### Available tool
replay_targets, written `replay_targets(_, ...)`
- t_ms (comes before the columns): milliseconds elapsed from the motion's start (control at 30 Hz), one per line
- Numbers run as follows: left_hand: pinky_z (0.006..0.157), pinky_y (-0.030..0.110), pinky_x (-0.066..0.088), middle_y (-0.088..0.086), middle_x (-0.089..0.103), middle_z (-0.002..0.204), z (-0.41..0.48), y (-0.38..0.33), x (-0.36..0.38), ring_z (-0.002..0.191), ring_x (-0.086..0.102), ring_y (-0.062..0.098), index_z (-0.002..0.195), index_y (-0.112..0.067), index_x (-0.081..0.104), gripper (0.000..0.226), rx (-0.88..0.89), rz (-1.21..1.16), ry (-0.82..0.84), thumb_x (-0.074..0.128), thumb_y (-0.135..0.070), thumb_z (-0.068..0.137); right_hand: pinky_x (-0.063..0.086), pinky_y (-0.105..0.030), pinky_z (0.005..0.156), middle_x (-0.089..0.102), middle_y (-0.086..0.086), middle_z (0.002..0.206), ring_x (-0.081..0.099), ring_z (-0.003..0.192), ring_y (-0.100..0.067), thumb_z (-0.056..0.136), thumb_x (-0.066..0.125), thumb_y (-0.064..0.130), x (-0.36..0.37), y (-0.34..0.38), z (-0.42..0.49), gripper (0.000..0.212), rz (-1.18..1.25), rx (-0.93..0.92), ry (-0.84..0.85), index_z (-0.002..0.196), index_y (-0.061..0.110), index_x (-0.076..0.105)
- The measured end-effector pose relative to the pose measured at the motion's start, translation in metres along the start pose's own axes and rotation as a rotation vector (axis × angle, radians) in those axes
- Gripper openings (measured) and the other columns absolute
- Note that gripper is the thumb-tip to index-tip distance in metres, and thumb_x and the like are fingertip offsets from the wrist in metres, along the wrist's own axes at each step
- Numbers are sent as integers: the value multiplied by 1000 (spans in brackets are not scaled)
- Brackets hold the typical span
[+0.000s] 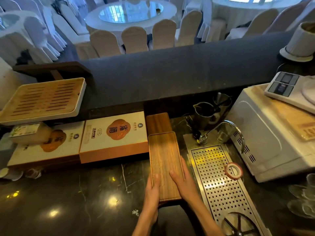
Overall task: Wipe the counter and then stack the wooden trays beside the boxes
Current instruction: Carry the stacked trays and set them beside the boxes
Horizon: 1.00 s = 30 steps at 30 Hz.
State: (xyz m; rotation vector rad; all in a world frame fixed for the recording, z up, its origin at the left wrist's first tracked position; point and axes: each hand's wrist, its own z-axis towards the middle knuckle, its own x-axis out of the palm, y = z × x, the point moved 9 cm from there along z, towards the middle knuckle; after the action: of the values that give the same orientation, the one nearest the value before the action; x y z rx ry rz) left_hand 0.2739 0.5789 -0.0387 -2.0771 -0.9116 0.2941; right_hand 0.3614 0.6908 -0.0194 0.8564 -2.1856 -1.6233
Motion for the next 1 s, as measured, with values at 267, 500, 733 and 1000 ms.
replay_targets(267,105,57,43,2,52,140,6,-4,11,127,53,27,145,-38,32,56,24,-111,-2,50,-50,93,47,-30,89,39,0,125,48,108,-14,88,54,57,-14,3,25,66,-281,50,15,144,49,20)
replay_targets(500,99,53,48,12,62,126,8,-5,11,116,59,31,135,-21,49,46,-49,-437,-116,40,-45,98,22,-52,117,6,3,158,10,147,-26,91,45,59,-10,15,42,71,-432,43,41,151,37,14)
replay_targets(733,109,67,27,28,45,139,-4,18,50,128,41,51,137,-10,44,61,-520,-1198,-62,39,-51,92,45,-45,104,54,-12,133,56,120,-23,94,39,56,-3,30,74,51,6,108,120,127,18,48)
replay_targets(1000,114,61,18,26,45,140,47,-38,62,135,34,47,143,-13,37,62,-472,-1200,-15,21,-52,98,49,-42,98,61,-6,129,62,109,-22,90,53,50,10,52,147,59,-16,131,150,141,25,39)
